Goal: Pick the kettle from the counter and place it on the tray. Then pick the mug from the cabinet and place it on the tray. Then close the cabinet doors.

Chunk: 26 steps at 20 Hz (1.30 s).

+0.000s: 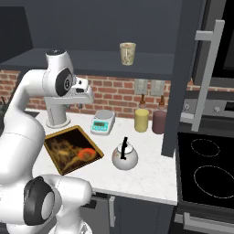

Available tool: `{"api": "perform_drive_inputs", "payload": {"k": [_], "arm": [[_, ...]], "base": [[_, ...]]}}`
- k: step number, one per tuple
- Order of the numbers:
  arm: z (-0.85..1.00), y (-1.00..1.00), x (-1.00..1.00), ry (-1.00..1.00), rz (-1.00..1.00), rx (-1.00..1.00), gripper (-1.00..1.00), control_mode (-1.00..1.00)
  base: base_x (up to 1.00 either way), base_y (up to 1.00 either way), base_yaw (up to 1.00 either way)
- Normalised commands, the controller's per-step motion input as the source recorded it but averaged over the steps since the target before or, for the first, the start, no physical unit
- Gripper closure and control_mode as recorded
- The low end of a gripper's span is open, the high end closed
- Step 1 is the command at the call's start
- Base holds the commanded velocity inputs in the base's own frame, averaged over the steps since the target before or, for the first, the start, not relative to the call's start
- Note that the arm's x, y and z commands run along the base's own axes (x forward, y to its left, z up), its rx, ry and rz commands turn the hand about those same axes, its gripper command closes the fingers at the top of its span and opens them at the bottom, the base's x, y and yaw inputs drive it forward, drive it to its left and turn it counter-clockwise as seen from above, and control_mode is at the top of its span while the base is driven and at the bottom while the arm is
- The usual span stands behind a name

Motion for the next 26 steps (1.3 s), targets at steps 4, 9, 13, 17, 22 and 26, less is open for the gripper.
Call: {"api": "perform_drive_inputs", "payload": {"k": [4, 9, 13, 17, 22, 26], "arm": [[-0.02, -0.02, -0.06, -0.04, 0.0, 0.0, -1.0, -1.0], [-0.31, -0.43, -0.26, -0.2, -0.08, 0.01, -1.0, -1.0], [-0.43, -0.98, -0.42, -0.14, -0.1, 0.1, -1.0, -1.0], [-0.39, -1.0, -0.2, -0.03, -0.07, 0.12, -1.0, -1.0], [-0.22, -0.91, -0.03, -0.01, -0.03, 0.15, -1.0, -1.0], [-0.06, -0.43, 0.0, 0.0, 0.0, 0.05, -1.0, -1.0]], "base": [[0.0, 0.0, 0.0], [0.0, 0.0, 0.0], [0.0, 0.0, 0.0], [0.0, 0.0, 0.0], [0.0, 0.0, 0.0], [0.0, 0.0, 0.0]]}}
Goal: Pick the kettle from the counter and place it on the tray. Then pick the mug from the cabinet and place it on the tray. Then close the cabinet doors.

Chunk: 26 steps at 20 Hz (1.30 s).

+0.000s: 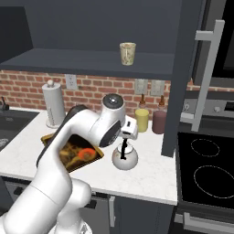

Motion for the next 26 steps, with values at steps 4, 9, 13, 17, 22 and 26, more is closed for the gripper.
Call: {"api": "perform_drive_inputs", "payload": {"k": [4, 9, 13, 17, 22, 26], "arm": [[-0.17, -0.3, 0.0, 0.01, 0.0, 0.0, -1.0, -1.0], [-0.24, -0.1, 0.06, 0.13, 0.0, 0.0, -1.0, -1.0], [-0.25, 0.0, 0.03, 0.24, 0.0, 0.0, -1.0, -1.0], [-0.28, 0.0, 0.2, 0.25, 0.0, 0.0, -1.0, -1.0], [-0.21, 0.0, 0.3, 0.16, 0.0, 0.0, -1.0, -1.0], [-0.28, -0.02, 0.29, 0.03, 0.0, 0.0, -1.0, -1.0]], "base": [[0.0, 0.0, 0.0], [0.0, 0.0, 0.0], [0.0, 0.0, 0.0], [0.0, 0.0, 0.0], [0.0, 0.0, 0.0], [0.0, 0.0, 0.0]]}}
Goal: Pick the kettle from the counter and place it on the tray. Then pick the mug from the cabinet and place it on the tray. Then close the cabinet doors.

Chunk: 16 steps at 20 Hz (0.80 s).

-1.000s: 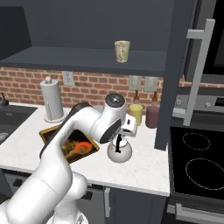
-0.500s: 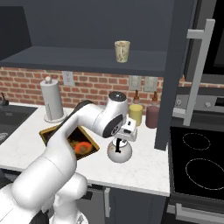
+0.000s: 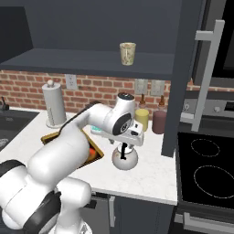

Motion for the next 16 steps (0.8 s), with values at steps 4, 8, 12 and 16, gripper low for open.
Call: {"api": "perform_drive_inputs", "payload": {"k": [4, 8, 12, 16], "arm": [[-0.29, -0.09, 0.17, 0.0, 0.04, 0.0, -1.0, -1.0], [-0.28, -0.1, 0.23, 0.01, 0.01, 0.0, -1.0, -1.0], [-0.2, -0.07, 0.12, 0.0, 0.0, 0.0, -1.0, -1.0], [-0.12, 0.0, 0.01, 0.0, 0.0, 0.0, -1.0, -1.0]], "base": [[0.0, 0.0, 0.0], [0.0, 0.0, 0.0], [0.0, 0.0, 0.0], [0.0, 0.0, 0.0]]}}
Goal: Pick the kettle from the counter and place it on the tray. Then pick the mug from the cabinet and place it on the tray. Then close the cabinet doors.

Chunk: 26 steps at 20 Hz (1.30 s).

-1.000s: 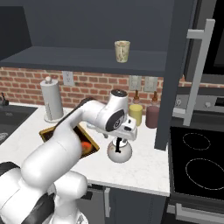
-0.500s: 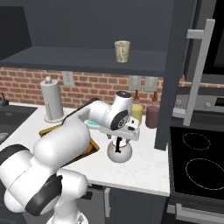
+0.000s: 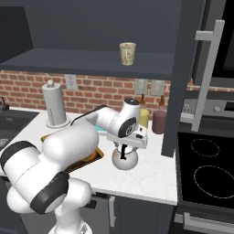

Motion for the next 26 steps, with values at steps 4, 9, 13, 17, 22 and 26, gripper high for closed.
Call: {"api": "perform_drive_inputs", "payload": {"k": [4, 9, 13, 17, 22, 26], "arm": [[-0.09, 0.0, -0.01, 0.0, 0.01, 0.0, -1.0, -1.0], [-0.1, 0.03, -0.04, 0.0, 0.01, 0.0, 1.0, -1.0], [-0.06, 0.03, 0.0, 0.0, 0.01, 0.0, 1.0, -1.0], [-0.01, 0.05, -0.07, -0.02, 0.01, 0.0, 1.0, -1.0], [0.09, 0.24, -0.33, -0.05, 0.0, 0.0, 1.0, -1.0], [0.44, 0.5, -0.36, -0.11, 0.02, 0.0, 1.0, -1.0]], "base": [[0.0, 0.0, 0.0], [0.0, 0.0, 0.0], [0.0, 0.0, 0.0], [0.0, 0.0, 0.0], [0.0, 0.0, 0.0], [0.0, 0.0, 0.0]]}}
